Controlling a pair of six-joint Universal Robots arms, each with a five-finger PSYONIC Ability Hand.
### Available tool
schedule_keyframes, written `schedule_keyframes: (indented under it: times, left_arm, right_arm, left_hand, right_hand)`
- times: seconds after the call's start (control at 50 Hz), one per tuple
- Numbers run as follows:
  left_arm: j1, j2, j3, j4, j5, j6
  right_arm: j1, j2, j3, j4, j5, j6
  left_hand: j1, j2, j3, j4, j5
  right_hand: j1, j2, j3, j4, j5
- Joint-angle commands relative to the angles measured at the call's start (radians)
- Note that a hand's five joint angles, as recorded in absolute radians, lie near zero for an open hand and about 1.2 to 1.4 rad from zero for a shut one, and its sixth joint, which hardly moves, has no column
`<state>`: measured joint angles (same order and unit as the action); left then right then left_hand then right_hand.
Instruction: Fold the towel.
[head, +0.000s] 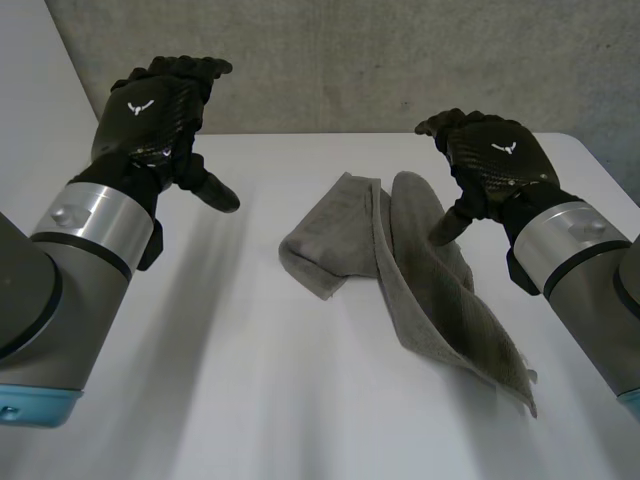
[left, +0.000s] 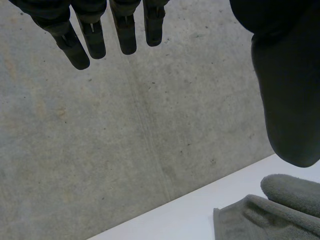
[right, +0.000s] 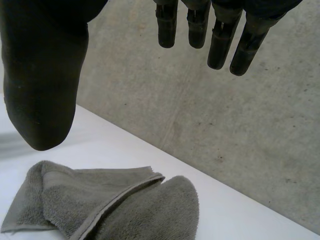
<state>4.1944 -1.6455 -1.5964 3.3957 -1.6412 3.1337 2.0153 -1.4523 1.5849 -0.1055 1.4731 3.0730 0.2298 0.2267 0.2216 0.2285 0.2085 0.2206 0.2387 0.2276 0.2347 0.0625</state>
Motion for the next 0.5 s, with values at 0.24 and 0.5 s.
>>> schedule_keyframes:
  times: [0.24, 0.5]
  left_arm:
    - [-0.001, -0.028, -0.016, 0.025, -0.003, 0.006]
    - [-0.004, -0.236, 0.087, 0.025, 0.105, 0.012]
  right_arm:
    - [0.000, 0.007, 0.017, -0.010, 0.000, -0.004]
    - [-0.023, -0.026, 0.139, 0.078, 0.047, -0.020]
  left_hand:
    - [-0.037, -0.034, -0.029, -0.036, -0.190]
    - [-0.028, -0.025, -0.020, -0.027, -0.181]
  right_hand:
    - [-0.046, -0.064, -0.053, -0.060, -0.062]
    - [-0.046, -0.064, -0.053, -0.060, -0.062]
